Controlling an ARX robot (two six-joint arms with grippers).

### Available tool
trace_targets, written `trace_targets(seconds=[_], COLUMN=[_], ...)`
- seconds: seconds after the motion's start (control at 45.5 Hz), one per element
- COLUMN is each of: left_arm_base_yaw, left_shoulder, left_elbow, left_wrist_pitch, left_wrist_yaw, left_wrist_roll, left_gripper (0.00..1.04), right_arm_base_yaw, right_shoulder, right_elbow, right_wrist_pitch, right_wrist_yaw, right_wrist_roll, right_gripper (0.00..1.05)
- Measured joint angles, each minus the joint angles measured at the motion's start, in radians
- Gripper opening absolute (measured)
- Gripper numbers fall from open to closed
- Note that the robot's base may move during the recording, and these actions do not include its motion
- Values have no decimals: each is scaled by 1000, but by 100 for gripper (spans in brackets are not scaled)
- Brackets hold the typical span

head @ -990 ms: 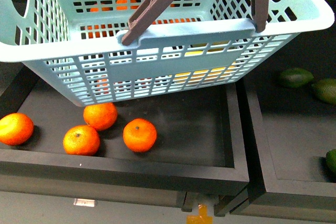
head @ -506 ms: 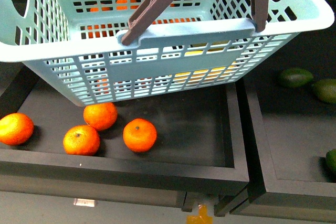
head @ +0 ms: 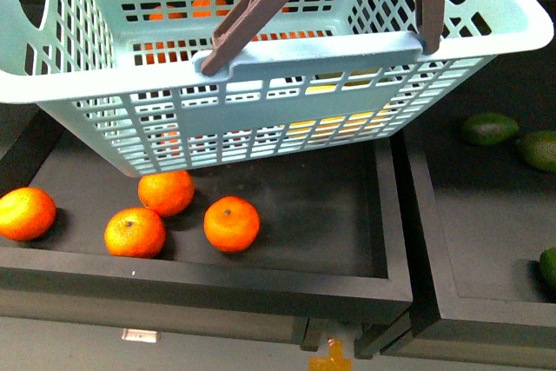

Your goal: Pick mango and avocado into basket

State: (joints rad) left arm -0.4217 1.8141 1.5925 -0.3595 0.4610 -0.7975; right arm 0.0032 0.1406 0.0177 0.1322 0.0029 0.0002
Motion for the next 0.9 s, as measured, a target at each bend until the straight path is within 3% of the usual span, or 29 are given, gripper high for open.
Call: trace_targets(seconds=[0.066, 0.264, 0.44, 0.748, 0.814, 0.902], left_arm_base_yaw=[0, 1, 1, 1, 1, 1], left_shoulder=[0, 0, 0, 0, 0, 0], left_elbow=[0, 0, 0, 0, 0, 0], left_wrist_pitch=[0, 0, 0, 0, 0, 0], left_wrist_yaw=[0, 0, 0, -1, 0, 0], left_wrist_roll=[0, 0, 1, 1, 1, 1], left_gripper=[20, 20, 20, 20, 20, 20], right_arm_base_yaw=[0, 0, 0, 0, 0, 0], right_shoulder=[-102, -133, -135, -135, -135, -135], right_elbow=[0, 0, 0, 0, 0, 0], right_wrist_pitch=[-118, -130, -130, -130, -130, -130], right_wrist_yaw=[-2, -2, -2, -2, -2, -2], right_wrist_roll=[0, 0, 0, 0, 0, 0], right_gripper=[2, 2, 39, 89, 97, 96])
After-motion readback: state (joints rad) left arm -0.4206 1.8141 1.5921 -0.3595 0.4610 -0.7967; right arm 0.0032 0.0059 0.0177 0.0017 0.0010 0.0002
